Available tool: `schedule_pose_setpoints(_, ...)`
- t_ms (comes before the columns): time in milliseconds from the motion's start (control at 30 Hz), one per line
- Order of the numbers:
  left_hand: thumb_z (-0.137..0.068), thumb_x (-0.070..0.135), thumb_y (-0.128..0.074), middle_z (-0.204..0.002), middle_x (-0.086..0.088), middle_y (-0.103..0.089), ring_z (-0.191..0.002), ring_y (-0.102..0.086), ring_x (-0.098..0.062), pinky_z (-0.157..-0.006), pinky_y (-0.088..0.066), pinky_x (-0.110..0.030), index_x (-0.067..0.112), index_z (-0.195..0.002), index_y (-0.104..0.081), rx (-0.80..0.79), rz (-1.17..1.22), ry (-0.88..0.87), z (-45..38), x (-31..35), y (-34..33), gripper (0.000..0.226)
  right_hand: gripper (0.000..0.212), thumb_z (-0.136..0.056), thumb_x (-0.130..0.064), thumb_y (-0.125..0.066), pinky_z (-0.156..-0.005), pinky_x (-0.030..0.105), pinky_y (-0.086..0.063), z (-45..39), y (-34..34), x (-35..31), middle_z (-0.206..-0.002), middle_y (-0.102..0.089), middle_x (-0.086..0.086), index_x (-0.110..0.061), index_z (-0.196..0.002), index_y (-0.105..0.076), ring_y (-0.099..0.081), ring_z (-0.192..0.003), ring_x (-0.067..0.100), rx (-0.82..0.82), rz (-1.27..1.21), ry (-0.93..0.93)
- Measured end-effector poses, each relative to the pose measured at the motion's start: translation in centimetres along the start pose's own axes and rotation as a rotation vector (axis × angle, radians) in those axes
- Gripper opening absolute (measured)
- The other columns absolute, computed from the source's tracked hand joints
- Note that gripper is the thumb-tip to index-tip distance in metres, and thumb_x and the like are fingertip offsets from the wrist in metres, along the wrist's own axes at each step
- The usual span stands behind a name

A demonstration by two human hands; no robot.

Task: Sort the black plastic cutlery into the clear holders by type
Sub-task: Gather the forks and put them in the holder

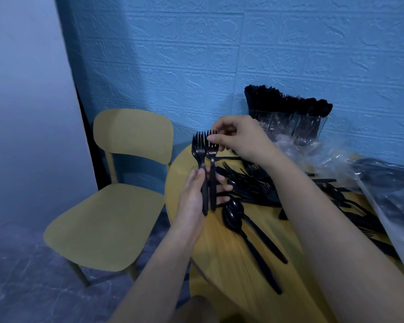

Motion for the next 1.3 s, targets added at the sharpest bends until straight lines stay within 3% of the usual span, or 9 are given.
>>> schedule_pose_setpoints(167,-0.104,0.025,-0.031,-0.067,-0.003,-0.058,-0.037,-0.040,-0.011,-0.035,-0.035,-0.020,0.010,-0.101,-0.053,-0.018,-0.142,-0.018,-0.1,-0.5,0.3,0.027,0.011,-0.081,-0.017,-0.074,-0.070,0.031,-0.049,-0.1,-0.8,-0.1,-0.066,-0.059,-0.004,-0.018,-0.082,-0.063,-0.055,-0.058,0.009,0.096,0.132,0.039)
schedule_pose_setpoints(367,-0.103,0.033,-0.032,-0.058,0.007,-0.044,-0.038,-0.026,-0.004,-0.033,-0.023,-0.017,0.014,-0.103,-0.056,0.016,-0.152,-0.032,-0.3,-0.4,1.1,0.030,0.023,-0.086,-0.035,-0.067,-0.067,0.025,-0.046,0.0,-0.6,0.7,-0.076,-0.064,-0.004,-0.013,-0.090,-0.063,-0.060,-0.068,0.014,0.114,0.138,-0.017)
schedule_pose_setpoints(467,-0.103,0.030,-0.033,-0.058,0.006,-0.041,-0.038,-0.027,-0.004,-0.034,-0.022,-0.017,0.013,-0.103,-0.055,0.063,-0.091,-0.037,-0.4,-0.3,1.8,0.028,0.022,-0.092,-0.031,-0.060,-0.069,0.021,-0.040,0.1,-1.7,2.8,-0.095,-0.069,0.002,-0.013,-0.100,-0.069,-0.060,-0.083,0.014,-0.095,0.358,-0.089)
schedule_pose_setpoints(567,-0.104,0.029,-0.033,-0.056,0.005,-0.041,-0.036,-0.027,-0.005,-0.033,-0.023,-0.017,0.013,-0.099,-0.055,0.093,-0.062,-0.031,-0.6,-0.3,2.2,0.027,0.025,-0.088,-0.030,-0.066,-0.068,0.013,-0.033,1.4,-4.8,5.2,-0.096,-0.065,-0.001,-0.016,-0.108,-0.071,-0.054,-0.089,0.009,-0.408,0.538,-0.149)
schedule_pose_setpoints(667,-0.104,0.025,-0.033,-0.053,0.005,-0.040,-0.034,-0.026,-0.005,-0.033,-0.019,-0.015,0.012,-0.094,-0.054,0.097,-0.015,-0.005,-0.7,-0.6,2.3,0.027,0.024,-0.084,-0.026,-0.071,-0.076,0.018,-0.041,1.9,-6.0,6.5,-0.098,-0.066,0.000,-0.015,-0.105,-0.070,-0.057,-0.091,0.012,-0.470,0.554,-0.193)
schedule_pose_setpoints(833,-0.103,0.029,-0.035,-0.054,0.005,-0.036,-0.034,-0.023,-0.004,-0.033,-0.015,-0.016,0.013,-0.091,-0.052,0.090,0.005,-0.006,-0.6,-0.5,2.2,0.026,0.017,-0.082,-0.020,-0.074,-0.065,0.014,-0.040,1.0,-4.3,6.0,-0.083,-0.061,-0.003,-0.014,-0.097,-0.070,-0.055,-0.082,0.010,-0.341,0.459,-0.159)
schedule_pose_setpoints(1033,-0.102,0.031,-0.037,-0.057,0.004,-0.035,-0.036,-0.025,-0.004,-0.033,-0.019,-0.016,0.011,-0.095,-0.050,0.099,-0.064,-0.056,-0.4,-0.1,2.2,0.024,0.007,-0.082,-0.021,-0.073,-0.061,0.002,-0.036,0.0,1.9,3.3,-0.073,-0.059,-0.011,-0.019,-0.089,-0.070,-0.052,-0.069,0.002,-0.015,0.338,-0.092)
schedule_pose_setpoints(1167,-0.102,0.033,-0.035,-0.058,0.004,-0.036,-0.039,-0.028,-0.004,-0.034,-0.025,-0.017,0.012,-0.091,-0.047,0.103,-0.098,-0.052,-0.3,-0.1,2.0,0.027,0.007,-0.083,-0.017,-0.072,-0.082,0.034,-0.053,0.4,5.4,1.9,-0.070,-0.062,-0.006,-0.020,-0.080,-0.066,-0.059,-0.068,0.009,0.138,0.031,-0.079)
schedule_pose_setpoints(1300,-0.102,0.032,-0.034,-0.061,0.000,-0.051,-0.048,-0.049,-0.010,-0.041,-0.042,-0.021,0.012,-0.087,-0.049,0.090,-0.096,-0.038,-0.2,-0.3,1.6,0.029,0.011,-0.083,-0.014,-0.072,-0.076,0.033,-0.050,0.7,4.7,0.1,-0.062,-0.063,-0.008,-0.019,-0.079,-0.062,-0.058,-0.061,0.006,0.065,-0.147,-0.064)
Point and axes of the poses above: each hand's wrist, its own z-axis away from the middle knuckle, its own y-axis out of the back of the hand, x = y × z, the point moved 10 cm from there along -z, towards the middle knuckle
